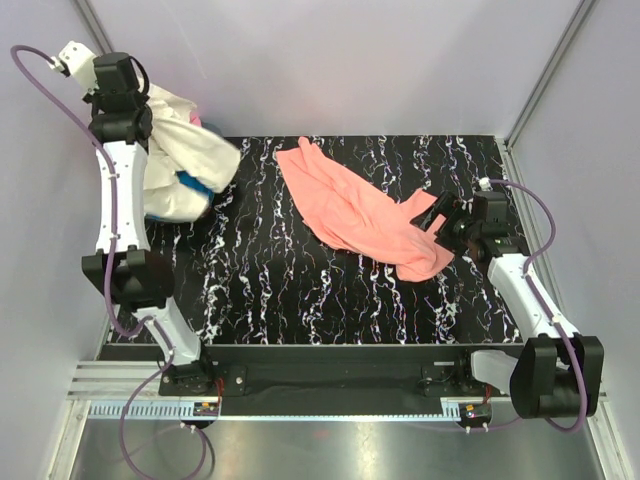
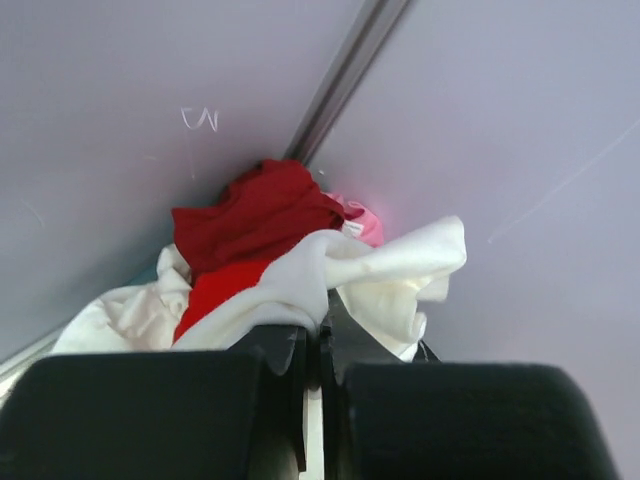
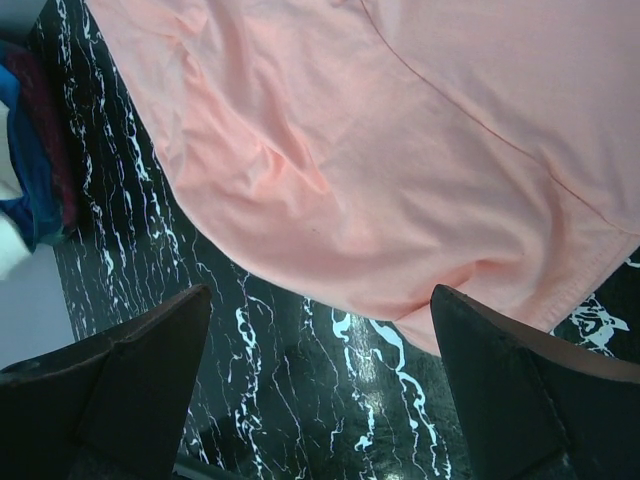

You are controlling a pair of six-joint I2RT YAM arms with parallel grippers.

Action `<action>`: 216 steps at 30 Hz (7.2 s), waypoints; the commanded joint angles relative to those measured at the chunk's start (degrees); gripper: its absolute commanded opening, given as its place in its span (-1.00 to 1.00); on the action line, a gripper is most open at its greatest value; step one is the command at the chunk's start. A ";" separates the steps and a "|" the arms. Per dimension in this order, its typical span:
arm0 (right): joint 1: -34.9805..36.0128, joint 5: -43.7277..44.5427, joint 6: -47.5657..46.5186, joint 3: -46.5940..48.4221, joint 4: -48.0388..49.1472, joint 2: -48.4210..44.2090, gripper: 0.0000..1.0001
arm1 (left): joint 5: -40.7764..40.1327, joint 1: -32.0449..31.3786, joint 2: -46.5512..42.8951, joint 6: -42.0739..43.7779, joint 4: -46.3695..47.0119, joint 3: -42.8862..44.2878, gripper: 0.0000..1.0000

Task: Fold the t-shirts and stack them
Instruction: Move the tshirt to the center of the board, then flatten the tshirt out

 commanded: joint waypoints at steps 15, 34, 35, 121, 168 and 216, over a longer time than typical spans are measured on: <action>0.55 -4.42 0.10 -0.85 7.50 4.71 0.98 | -2.84 1.11 11.40 18.27 14.02 23.24 -0.88; 1.25 -2.76 -1.04 0.30 4.87 4.01 0.97 | -10.22 -5.22 13.78 30.67 18.08 13.13 0.97; 1.16 -2.93 -0.95 0.30 4.78 3.92 0.97 | -10.31 -5.13 13.43 29.97 17.11 13.13 0.97; -15.54 8.94 -0.16 16.03 0.56 34.86 -1.00 | 22.31 -31.85 -23.65 -3.62 17.91 -73.36 0.97; -15.45 6.03 -0.86 14.80 1.61 33.02 -1.00 | 17.99 -23.67 -5.35 2.80 23.70 -56.74 -1.00; -15.45 5.24 0.81 10.76 5.39 27.74 -1.00 | 12.71 -27.10 -46.60 -10.73 23.08 -93.03 0.63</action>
